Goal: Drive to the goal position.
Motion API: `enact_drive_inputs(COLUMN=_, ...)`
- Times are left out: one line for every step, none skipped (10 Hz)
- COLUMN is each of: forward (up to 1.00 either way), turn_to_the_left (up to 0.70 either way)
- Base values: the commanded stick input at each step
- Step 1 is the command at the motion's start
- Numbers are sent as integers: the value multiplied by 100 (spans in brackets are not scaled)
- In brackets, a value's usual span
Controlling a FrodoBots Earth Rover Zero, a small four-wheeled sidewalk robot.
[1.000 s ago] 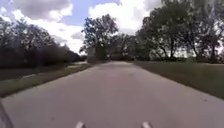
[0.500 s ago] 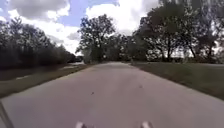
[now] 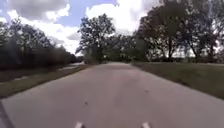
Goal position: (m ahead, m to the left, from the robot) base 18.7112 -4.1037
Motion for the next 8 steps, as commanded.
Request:
enact_drive_inputs(forward=100, turn_to_the_left=0)
enact_drive_inputs(forward=100, turn_to_the_left=0)
enact_drive_inputs(forward=100, turn_to_the_left=0)
enact_drive_inputs(forward=100, turn_to_the_left=0)
enact_drive_inputs(forward=100, turn_to_the_left=0)
enact_drive_inputs(forward=100, turn_to_the_left=0)
enact_drive_inputs(forward=100, turn_to_the_left=0)
enact_drive_inputs(forward=100, turn_to_the_left=0)
